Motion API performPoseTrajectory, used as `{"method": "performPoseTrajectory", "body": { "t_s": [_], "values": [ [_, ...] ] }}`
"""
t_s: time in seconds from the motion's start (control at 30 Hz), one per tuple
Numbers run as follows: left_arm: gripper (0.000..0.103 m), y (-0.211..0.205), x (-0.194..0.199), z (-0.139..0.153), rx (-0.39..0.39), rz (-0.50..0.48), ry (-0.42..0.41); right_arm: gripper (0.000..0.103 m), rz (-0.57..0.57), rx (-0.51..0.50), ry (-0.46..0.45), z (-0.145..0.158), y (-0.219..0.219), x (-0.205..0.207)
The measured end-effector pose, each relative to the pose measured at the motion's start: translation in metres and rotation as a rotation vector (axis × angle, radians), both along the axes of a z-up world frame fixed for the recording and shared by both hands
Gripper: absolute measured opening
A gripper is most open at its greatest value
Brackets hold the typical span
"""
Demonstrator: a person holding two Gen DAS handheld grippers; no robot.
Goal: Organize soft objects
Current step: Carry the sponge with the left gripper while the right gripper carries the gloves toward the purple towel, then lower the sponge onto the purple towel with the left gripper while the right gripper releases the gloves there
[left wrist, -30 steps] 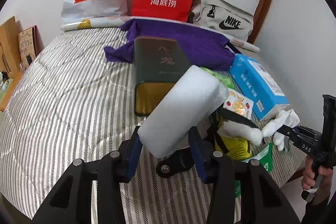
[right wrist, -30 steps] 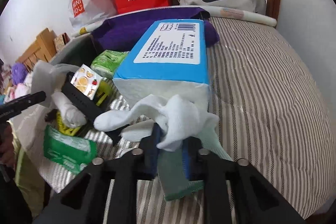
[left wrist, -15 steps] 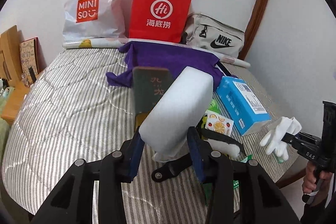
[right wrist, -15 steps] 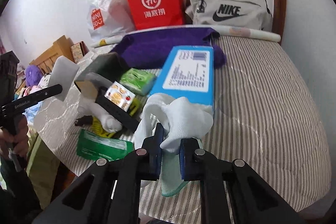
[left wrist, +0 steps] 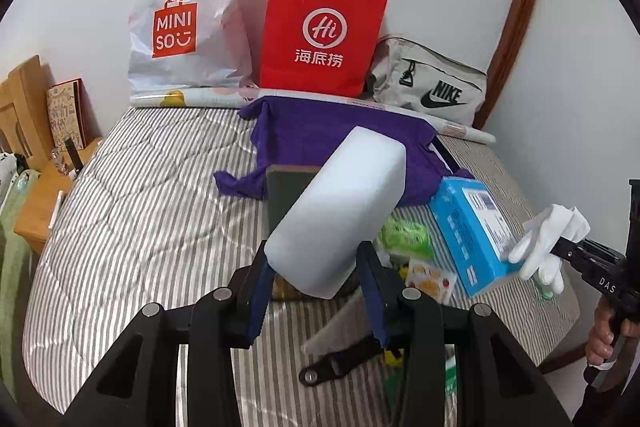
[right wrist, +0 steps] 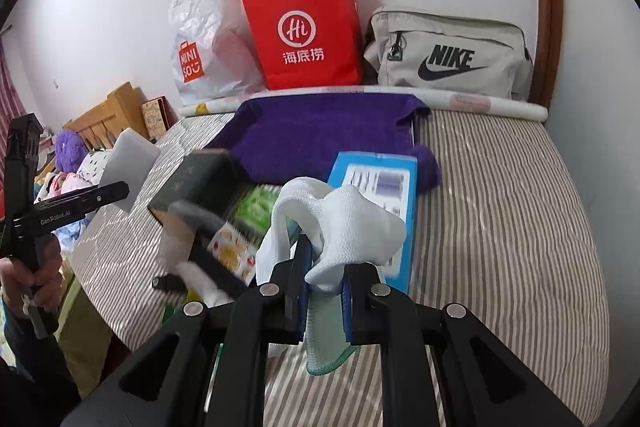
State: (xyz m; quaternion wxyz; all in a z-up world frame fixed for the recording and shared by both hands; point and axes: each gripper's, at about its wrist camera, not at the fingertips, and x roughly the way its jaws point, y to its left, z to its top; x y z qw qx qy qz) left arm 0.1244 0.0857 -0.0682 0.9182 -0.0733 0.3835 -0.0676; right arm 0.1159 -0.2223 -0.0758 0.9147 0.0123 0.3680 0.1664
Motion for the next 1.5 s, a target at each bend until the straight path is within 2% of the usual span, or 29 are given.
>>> {"method": "performPoseTrajectory", "body": {
  "t_s": [0.5, 0.7, 0.97, 1.13, 1.33, 1.5],
  "values": [
    [0.039, 0.002, 0.086, 0.005, -0.023, 0.026, 0.072, 0.013, 0.012, -0.03, -0.005, 0.023, 0.017, 0.097],
    [0.039, 0.002, 0.13, 0.001, 0.004, 0.05, 0.103, 0.013, 0.028, -0.062, -0.001, 0.023, 0.028, 0.139],
    [0.04, -0.004, 0.193, -0.016, 0.043, 0.051, 0.182, 0.013, 0.042, -0.095, 0.032, 0.008, 0.038, 0.197],
    [0.04, -0.007, 0.229, -0.03, 0.036, 0.039, 0.212, 0.013, 0.03, -0.105, 0.072, -0.006, 0.039, 0.235],
    [0.04, -0.008, 0.256, -0.045, 0.037, 0.05, 0.26, 0.013, 0.036, -0.125, 0.12, -0.025, 0.038, 0.266],
    [0.04, -0.014, 0.273, -0.057, 0.069, 0.057, 0.29, 0.013, 0.027, -0.155, 0.152, -0.037, 0.036, 0.287]
  ]
}}
